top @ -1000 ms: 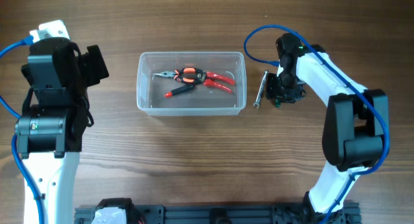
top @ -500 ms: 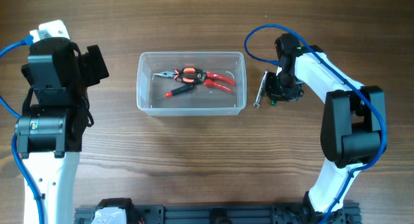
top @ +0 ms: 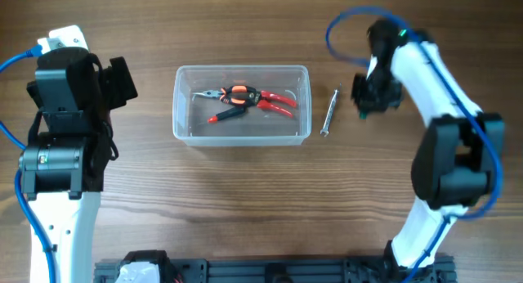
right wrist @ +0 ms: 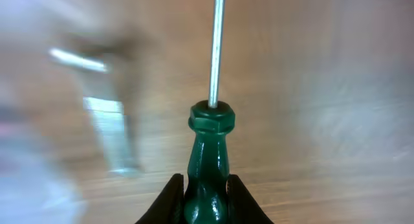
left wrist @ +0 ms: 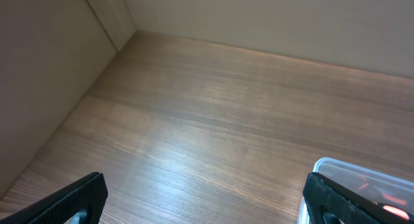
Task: Pack container
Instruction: 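Place the green screwdriver into the container and release, then grasp the silver wrench with the right gripper, then place the silver wrench into the container and release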
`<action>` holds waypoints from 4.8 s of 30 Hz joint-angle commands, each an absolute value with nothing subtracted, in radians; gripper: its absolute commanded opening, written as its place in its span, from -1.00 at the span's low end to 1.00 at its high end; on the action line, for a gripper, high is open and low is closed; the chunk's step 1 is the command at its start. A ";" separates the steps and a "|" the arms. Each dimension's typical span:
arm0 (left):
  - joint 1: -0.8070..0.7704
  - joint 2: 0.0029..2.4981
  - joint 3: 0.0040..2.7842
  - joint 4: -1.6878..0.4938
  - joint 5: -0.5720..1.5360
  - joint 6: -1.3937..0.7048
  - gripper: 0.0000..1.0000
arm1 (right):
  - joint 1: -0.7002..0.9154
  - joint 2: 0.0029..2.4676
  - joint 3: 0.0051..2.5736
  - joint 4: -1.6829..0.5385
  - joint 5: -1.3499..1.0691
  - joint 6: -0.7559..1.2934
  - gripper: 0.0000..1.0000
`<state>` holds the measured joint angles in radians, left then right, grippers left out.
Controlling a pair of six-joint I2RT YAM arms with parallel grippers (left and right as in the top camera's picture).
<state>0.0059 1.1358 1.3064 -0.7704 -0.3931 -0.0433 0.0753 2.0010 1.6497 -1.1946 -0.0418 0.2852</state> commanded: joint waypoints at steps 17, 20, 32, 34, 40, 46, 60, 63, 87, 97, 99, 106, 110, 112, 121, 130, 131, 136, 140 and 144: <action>0.010 1.141 1.315 -0.769 -0.402 -0.046 0.99 | 0.659 1.879 1.771 -1.100 -0.173 -0.869 -0.91; 0.010 1.141 1.315 -0.769 -0.402 -0.046 0.99 | 0.643 1.967 1.741 -1.093 -0.076 -0.911 -0.91; 0.010 1.141 1.315 -0.769 -0.402 -0.046 0.99 | 0.570 2.180 1.732 -1.002 0.004 -0.916 -0.25; 0.010 1.141 1.315 -0.769 -0.402 -0.046 1.00 | 0.571 2.179 1.733 -1.003 0.005 -0.911 -0.11; 0.010 1.141 1.315 -0.769 -0.402 -0.046 1.00 | 0.583 2.130 1.811 -1.055 0.218 -0.575 -0.32; 0.010 1.141 1.315 -0.769 -0.402 -0.046 0.99 | 0.538 1.939 1.862 -1.085 0.322 -0.281 -0.12; 0.010 1.141 1.315 -0.769 -0.402 -0.046 0.99 | 0.261 1.894 1.648 -1.044 -0.113 0.314 -0.03; 0.010 1.141 1.315 -0.769 -0.402 -0.046 0.99 | 0.261 1.926 1.567 -0.998 -0.113 0.406 -0.06; 0.010 1.141 1.315 -0.769 -0.402 -0.046 0.99 | 0.208 2.012 1.360 -0.758 0.020 0.601 -0.05; 0.010 1.141 1.315 -0.769 -0.402 -0.046 1.00 | 0.199 2.071 1.359 -0.749 0.023 0.601 -0.24; 0.010 1.141 1.315 -0.769 -0.402 -0.046 0.99 | 0.199 2.089 1.359 -0.751 0.023 0.601 -0.26; 0.010 1.141 1.315 -0.769 -0.402 -0.046 1.00 | 0.199 2.101 1.360 -0.747 0.020 0.582 -0.92; 0.010 1.141 1.315 -0.769 -0.402 -0.046 1.00 | 0.199 2.086 1.380 -0.767 -0.004 0.467 -0.91; 0.010 1.141 1.315 -0.769 -0.402 -0.046 1.00 | 0.199 2.061 1.396 -0.787 -0.003 0.438 -0.91; 0.010 1.141 1.315 -0.769 -0.402 -0.046 0.99 | 0.204 1.816 1.530 -0.815 0.019 0.301 -0.91; 0.010 1.141 1.315 -0.769 -0.402 -0.046 1.00 | 0.435 1.651 1.582 -0.835 -0.343 -0.334 -0.92; 0.010 1.141 1.315 -0.769 -0.402 -0.046 0.99 | 0.479 1.657 1.576 -0.834 -0.350 -0.414 -0.91; 0.010 1.141 1.315 -0.769 -0.402 -0.046 1.00 | 0.634 1.726 1.562 -0.825 -0.375 -0.779 -0.91; 0.010 1.141 1.315 -0.769 -0.402 -0.046 1.00 | 0.698 1.807 1.562 -0.799 -0.375 -1.011 -0.91; 0.010 1.141 1.315 -0.769 -0.402 -0.046 1.00 | 0.709 1.894 1.562 -0.754 -0.375 -1.073 -0.91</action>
